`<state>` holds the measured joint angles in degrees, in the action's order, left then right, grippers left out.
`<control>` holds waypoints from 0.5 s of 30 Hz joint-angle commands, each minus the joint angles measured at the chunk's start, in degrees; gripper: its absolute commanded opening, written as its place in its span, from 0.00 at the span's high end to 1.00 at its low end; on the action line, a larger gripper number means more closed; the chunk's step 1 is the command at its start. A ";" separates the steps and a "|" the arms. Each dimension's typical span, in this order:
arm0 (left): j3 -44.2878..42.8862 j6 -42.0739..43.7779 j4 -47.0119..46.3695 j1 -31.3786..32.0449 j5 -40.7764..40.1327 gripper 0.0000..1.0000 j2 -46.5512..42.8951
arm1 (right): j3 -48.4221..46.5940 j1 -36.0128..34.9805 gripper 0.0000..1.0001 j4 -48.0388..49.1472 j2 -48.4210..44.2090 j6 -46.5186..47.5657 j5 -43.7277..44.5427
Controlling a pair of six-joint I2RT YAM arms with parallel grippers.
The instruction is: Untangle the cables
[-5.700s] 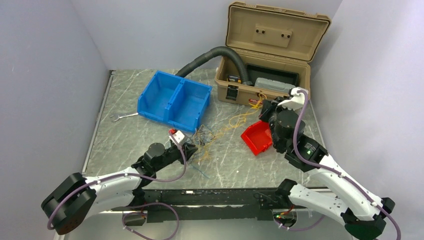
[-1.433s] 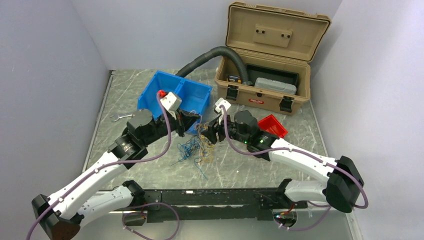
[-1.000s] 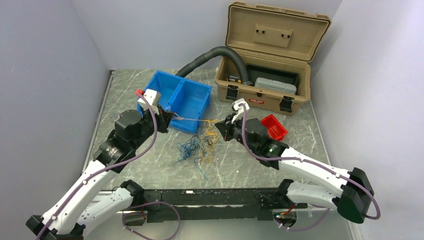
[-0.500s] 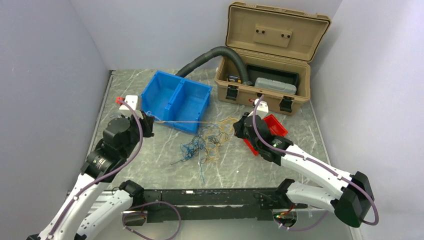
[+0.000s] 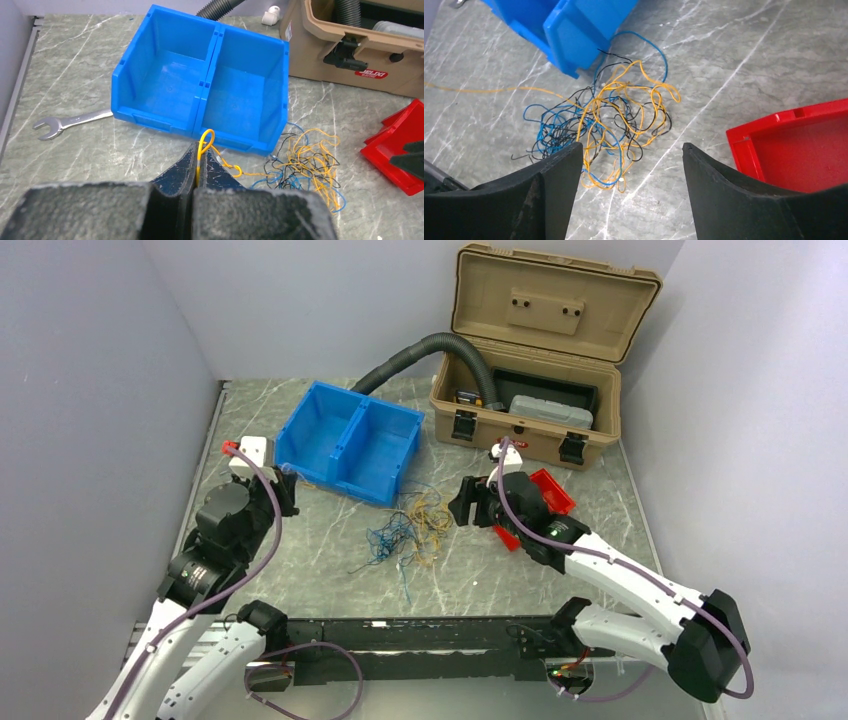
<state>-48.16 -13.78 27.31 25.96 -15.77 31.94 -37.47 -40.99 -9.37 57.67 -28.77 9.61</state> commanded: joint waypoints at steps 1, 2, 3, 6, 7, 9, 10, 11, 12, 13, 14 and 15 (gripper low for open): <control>-1.91 2.64 -1.59 -0.24 0.70 1.00 -0.27 | -0.79 0.06 0.25 5.06 -1.21 5.30 -6.21; -1.93 3.05 -1.94 -0.23 0.78 1.00 -0.64 | -0.88 0.03 0.25 5.65 -0.71 6.17 -7.93; -2.01 3.17 -1.94 -0.23 0.82 1.00 -0.92 | -1.22 0.02 0.24 5.98 0.33 7.13 -9.83; -3.07 4.08 -1.34 -0.22 -0.48 1.00 -1.26 | -3.55 -0.09 0.24 5.32 5.22 7.19 -11.63; -3.67 4.39 -1.01 -0.20 -1.55 1.00 -1.24 | -4.28 -0.06 0.25 5.12 6.54 6.54 -11.45; -5.22 5.10 -0.41 -0.21 -2.97 1.00 -1.31 | -5.51 -0.11 0.24 6.18 9.87 5.17 -12.53; -5.75 5.31 -0.35 -0.26 -3.50 1.00 -1.29 | -6.11 -0.18 0.23 6.73 11.16 4.04 -12.86; -6.76 5.53 -0.19 -0.25 -3.76 1.00 -1.20 | -6.80 -0.33 0.22 7.46 12.90 2.83 -13.08; -7.54 5.65 -0.20 -0.29 -3.84 1.00 -1.17 | -7.60 -0.50 0.21 8.08 14.54 1.93 -13.15; -8.23 5.69 -0.36 -0.26 -3.70 1.00 -1.05 | -8.37 -0.88 0.21 8.35 16.43 1.28 -12.76; -8.87 5.69 -0.52 -0.21 -3.34 1.00 -0.93 | -9.33 -1.27 0.21 8.44 18.47 0.78 -12.36; -9.49 5.69 -0.67 -0.21 -3.09 1.00 -0.72 | -10.11 -1.74 0.22 8.52 20.30 0.60 -12.25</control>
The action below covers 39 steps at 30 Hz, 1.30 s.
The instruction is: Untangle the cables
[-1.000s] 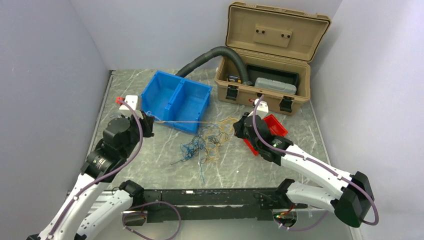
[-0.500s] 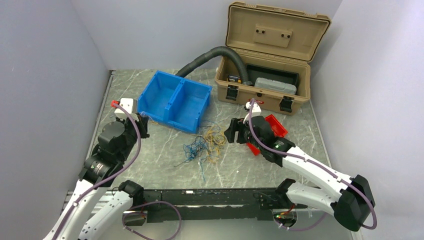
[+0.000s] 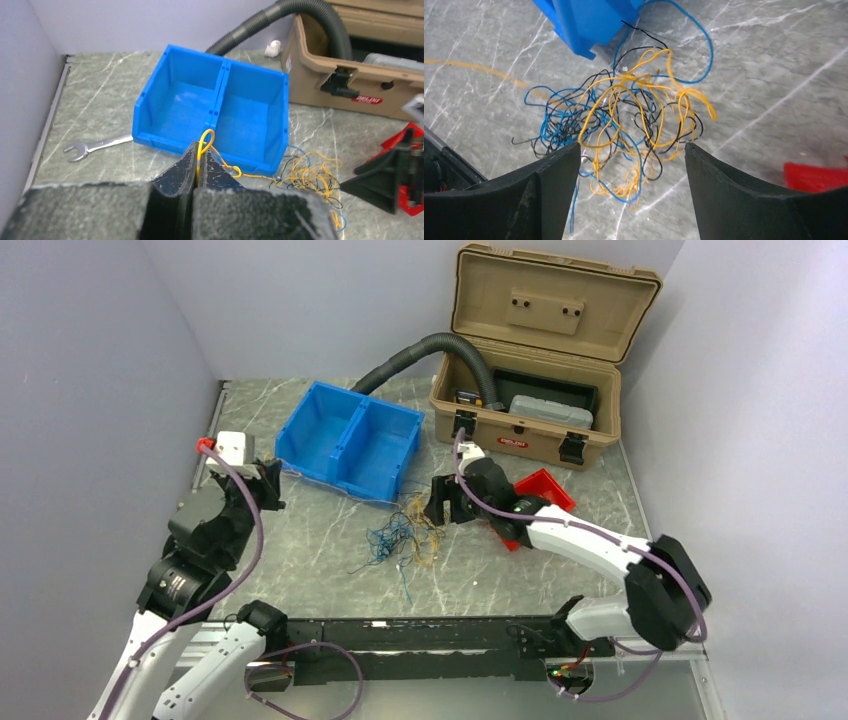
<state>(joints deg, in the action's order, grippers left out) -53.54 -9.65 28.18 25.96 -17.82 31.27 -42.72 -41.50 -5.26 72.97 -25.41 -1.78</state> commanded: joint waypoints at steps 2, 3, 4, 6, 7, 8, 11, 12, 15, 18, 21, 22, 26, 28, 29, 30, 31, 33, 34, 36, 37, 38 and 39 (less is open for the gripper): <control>-5.05 1.63 -1.79 -0.21 -0.59 1.00 0.28 | -6.39 -1.93 0.25 4.53 8.29 -2.84 -1.84; -5.37 1.69 -1.94 -0.20 -0.60 1.00 0.45 | -6.56 -2.12 0.26 4.88 9.38 -2.83 -3.09; -5.88 1.84 -1.88 -0.25 -0.78 1.00 0.69 | -6.21 -2.18 0.28 6.58 9.89 -3.23 -3.91; -6.92 2.47 -1.65 -0.21 -1.69 1.00 0.97 | -4.94 -2.14 0.30 8.31 9.96 -4.11 -4.58; -7.27 3.04 -1.72 -0.20 -2.52 1.00 1.02 | -4.48 -2.13 0.33 8.30 9.97 -4.27 -4.29; -7.62 3.42 -1.82 -0.26 -3.44 1.00 0.99 | -4.45 -2.11 0.36 7.55 10.03 -4.44 -3.32; -9.04 4.49 -1.82 -0.21 -6.27 1.00 0.79 | -4.50 -1.93 0.43 3.22 9.88 -5.50 2.96; -9.44 4.92 -1.99 -0.22 -7.06 1.00 0.72 | -4.36 -1.74 0.43 1.99 9.74 -5.68 5.40; -10.50 6.04 -2.46 -0.25 -8.98 1.00 0.17 | -3.93 -1.12 0.29 -1.39 9.00 -6.09 9.21; -11.06 7.00 -3.13 -0.21 -10.49 1.00 -0.57 | -3.71 0.53 0.14 -5.54 8.52 -9.15 13.89; -11.19 8.24 -4.16 -0.21 -12.06 1.00 -1.41 | -2.51 4.44 0.14 -7.63 7.16 -12.06 14.28; -11.02 8.87 -4.74 -0.21 -13.08 1.00 -1.84 | -2.32 5.64 0.15 -9.09 6.75 -13.59 15.32; -9.70 11.32 -7.11 -0.20 -15.39 1.00 -3.67 | -3.68 8.52 0.15 -13.89 6.06 -14.96 18.93; -8.93 11.04 -7.22 -0.20 -13.32 1.00 -3.76 | -3.93 8.46 0.15 -12.90 4.58 -11.85 18.08; -8.62 10.67 -6.99 -0.20 -11.60 1.00 -3.57 | -3.73 8.49 0.15 -11.91 3.45 -10.20 17.10; -8.29 10.26 -6.64 -0.20 -9.89 1.00 -3.29 | -3.77 8.45 0.15 -10.85 1.82 -8.08 15.55; -7.91 10.11 -6.45 -0.20 -8.10 1.00 -2.97 | -3.70 8.38 0.15 -9.40 0.42 -5.66 13.32; -7.29 10.08 -6.25 -0.20 -4.77 1.00 -2.68 | -3.27 8.29 0.15 -5.86 -2.41 -1.02 8.80; -6.92 10.07 -6.27 -0.20 -3.48 1.00 -2.58 | -3.06 8.23 0.15 -3.98 -3.67 1.14 5.88; -6.58 10.09 -6.41 -0.20 -2.25 1.00 -2.53 | -2.82 7.77 0.14 -0.36 -5.72 4.90 -0.28; -6.46 10.06 -6.52 -0.21 -2.07 1.00 -2.65 | -2.86 7.44 0.13 1.30 -6.49 6.33 -2.63; -6.49 10.01 -6.62 -0.24 -2.02 1.00 -2.71 | -2.94 7.02 0.12 3.37 -6.97 7.69 -5.21; -6.61 10.07 -6.64 -0.26 -1.93 1.00 -2.78 | -3.01 6.34 0.09 4.60 -7.06 9.02 -6.99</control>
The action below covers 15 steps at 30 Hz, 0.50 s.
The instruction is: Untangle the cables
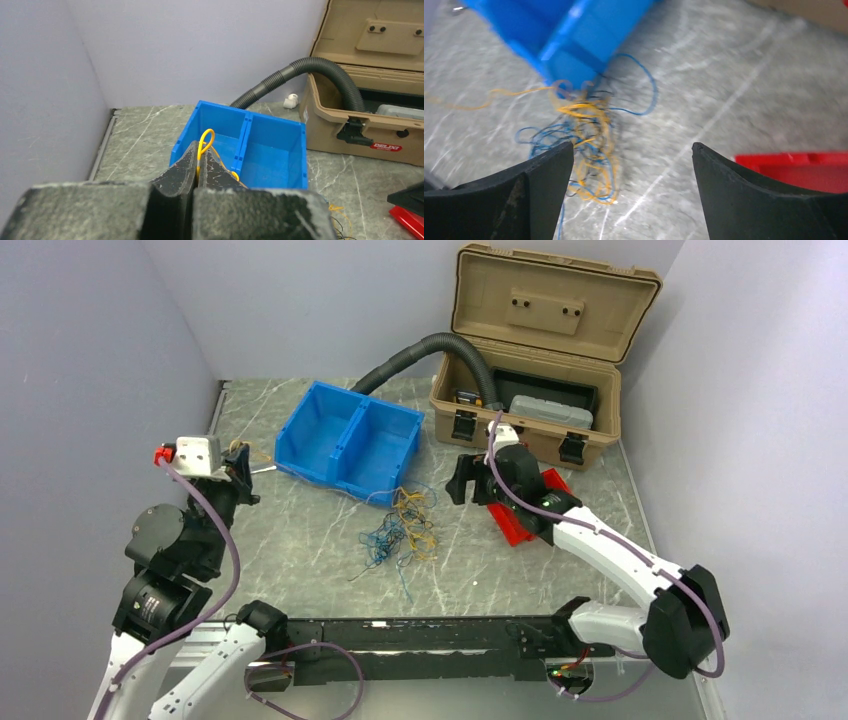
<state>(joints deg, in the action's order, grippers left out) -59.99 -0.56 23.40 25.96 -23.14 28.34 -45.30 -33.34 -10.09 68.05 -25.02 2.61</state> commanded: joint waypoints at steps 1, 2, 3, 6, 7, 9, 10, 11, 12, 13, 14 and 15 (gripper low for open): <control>-0.18 0.94 -2.03 -0.21 3.42 1.00 -0.05 | -0.94 -2.87 0.08 10.44 -1.93 9.78 -11.81; -0.29 1.00 -2.18 -0.26 3.51 1.00 -0.11 | -1.53 -4.46 0.07 11.50 -1.45 10.72 -10.98; -0.63 1.02 -2.21 -0.21 3.60 1.00 -0.26 | -2.29 -6.29 0.07 12.01 -0.64 11.71 -8.26; -2.25 1.13 -1.70 -0.24 4.05 1.00 0.06 | -1.45 -14.22 0.00 17.84 1.69 18.00 -0.51; -2.76 1.13 -1.62 -0.21 4.23 1.00 0.10 | -0.59 -16.25 0.00 20.42 2.24 20.12 1.51; -3.72 1.41 -1.77 -0.20 4.34 1.00 0.21 | 0.11 -18.36 0.00 24.47 3.94 22.55 2.17; -4.23 1.51 -1.89 -0.20 4.45 1.00 0.20 | -0.46 -18.57 0.00 25.15 4.84 22.84 0.30; -4.64 1.63 -1.96 -0.23 4.54 1.00 0.22 | -1.58 -18.60 0.00 25.06 6.09 22.83 -1.32; -5.25 1.65 -1.93 -0.21 4.79 1.00 0.35 | -3.32 -18.58 0.00 23.85 7.61 22.87 -2.99; -5.78 1.67 -1.75 -0.20 5.06 1.00 0.51 | -5.11 -18.64 0.01 22.79 9.13 23.14 -5.24; -6.34 1.73 -1.48 -0.26 5.26 1.00 0.51 | -6.99 -18.65 0.00 21.62 11.03 23.97 -7.77; -6.84 1.79 -1.25 -0.21 5.52 1.00 0.68 | -9.03 -18.56 0.00 20.28 12.88 24.50 -10.52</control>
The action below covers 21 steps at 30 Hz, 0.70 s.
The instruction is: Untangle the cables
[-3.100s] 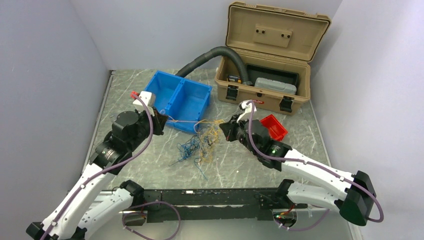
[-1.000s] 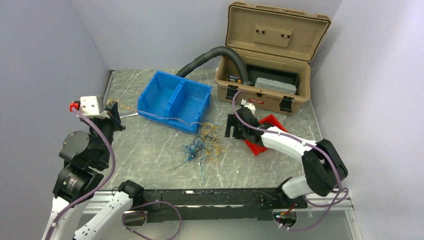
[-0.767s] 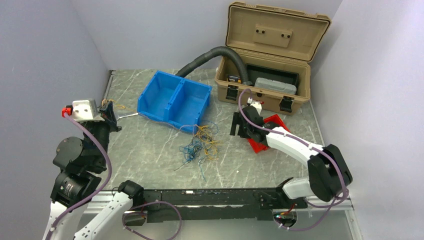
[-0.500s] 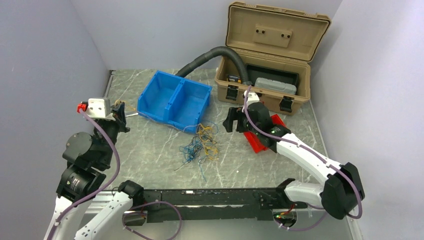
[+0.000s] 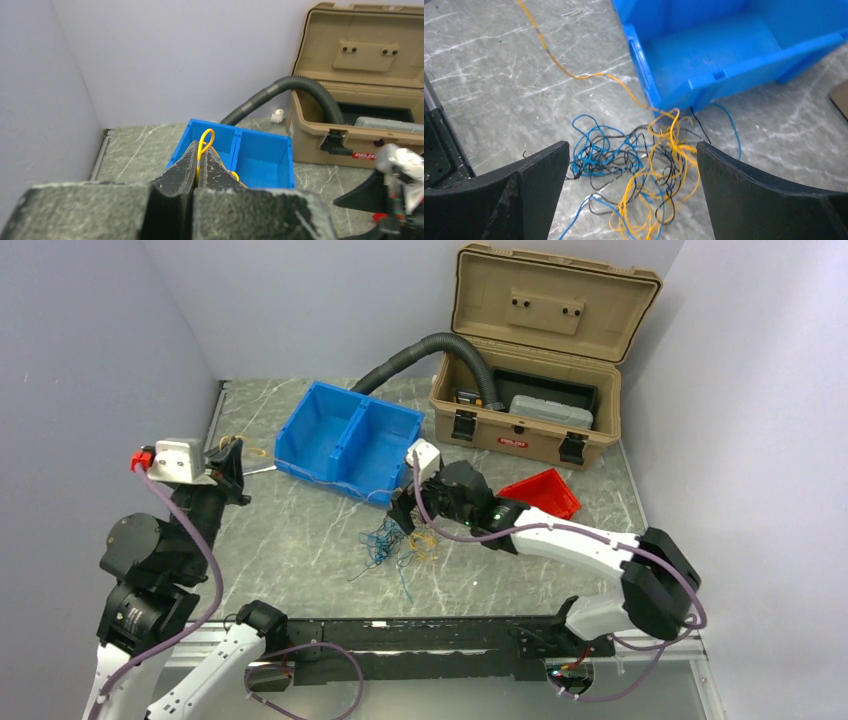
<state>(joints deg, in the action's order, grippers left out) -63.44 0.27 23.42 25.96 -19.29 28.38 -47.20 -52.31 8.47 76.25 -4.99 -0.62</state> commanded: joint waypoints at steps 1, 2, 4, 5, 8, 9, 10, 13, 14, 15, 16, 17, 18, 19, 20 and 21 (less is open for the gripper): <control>-3.91 1.10 -0.95 -0.20 1.74 1.00 0.67 | -9.37 0.30 0.00 0.63 6.66 5.97 -9.60; -4.38 1.17 -0.75 -0.20 1.81 1.00 0.71 | -10.84 0.26 0.00 0.31 8.20 6.63 -11.87; -5.02 1.37 -0.36 -0.23 1.74 1.00 0.61 | -11.65 0.05 0.00 2.35 10.08 6.21 -13.10; -5.21 1.43 -0.32 -0.22 1.67 1.00 0.46 | -11.63 -0.03 0.00 3.50 10.66 6.15 -13.24; -5.82 1.57 -0.01 -0.23 1.50 1.00 0.20 | -11.55 -0.22 0.00 6.12 12.14 6.91 -14.42; -6.02 1.62 0.11 -0.23 1.57 1.00 0.24 | -11.62 -0.41 0.00 6.65 12.66 7.44 -15.05; -6.23 1.58 0.21 -0.21 1.66 1.00 0.28 | -11.77 -0.53 0.00 7.17 13.32 7.90 -15.49; -6.73 1.57 0.30 -0.20 1.75 1.00 0.52 | -12.83 -1.13 0.04 7.46 15.51 10.07 -15.59; -6.90 1.57 0.31 -0.23 1.69 1.00 0.49 | -13.53 -1.31 0.10 6.76 16.47 10.76 -14.99; -7.10 1.57 0.33 -0.21 1.42 1.00 0.55 | -14.42 -1.53 0.16 5.80 17.39 11.05 -14.22; -7.25 1.57 0.41 -0.20 1.08 1.00 0.52 | -15.12 -1.48 0.22 4.98 18.12 11.21 -13.48; -7.39 1.65 0.47 -0.20 0.71 1.00 0.43 | -14.98 -1.49 0.26 5.06 18.19 11.19 -12.61; -7.46 1.62 0.48 -0.20 0.09 1.00 0.38 | -14.02 -1.48 0.31 5.61 17.87 10.97 -11.64; -7.34 1.46 0.44 -0.20 -0.54 1.00 0.17 | -12.79 -1.49 0.40 7.67 17.17 10.54 -11.00; -7.06 1.29 0.32 -0.21 -1.32 1.00 0.04 | -11.53 -1.48 0.52 9.24 16.11 10.19 -10.83; -6.66 0.82 0.31 -0.23 -2.01 1.00 -0.04 | -10.61 -1.51 0.66 10.52 14.99 9.84 -10.81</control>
<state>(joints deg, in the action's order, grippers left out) -68.90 0.89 24.71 25.96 -18.72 28.38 -59.11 -53.65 12.32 94.52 4.64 -13.06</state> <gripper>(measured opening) 0.014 0.527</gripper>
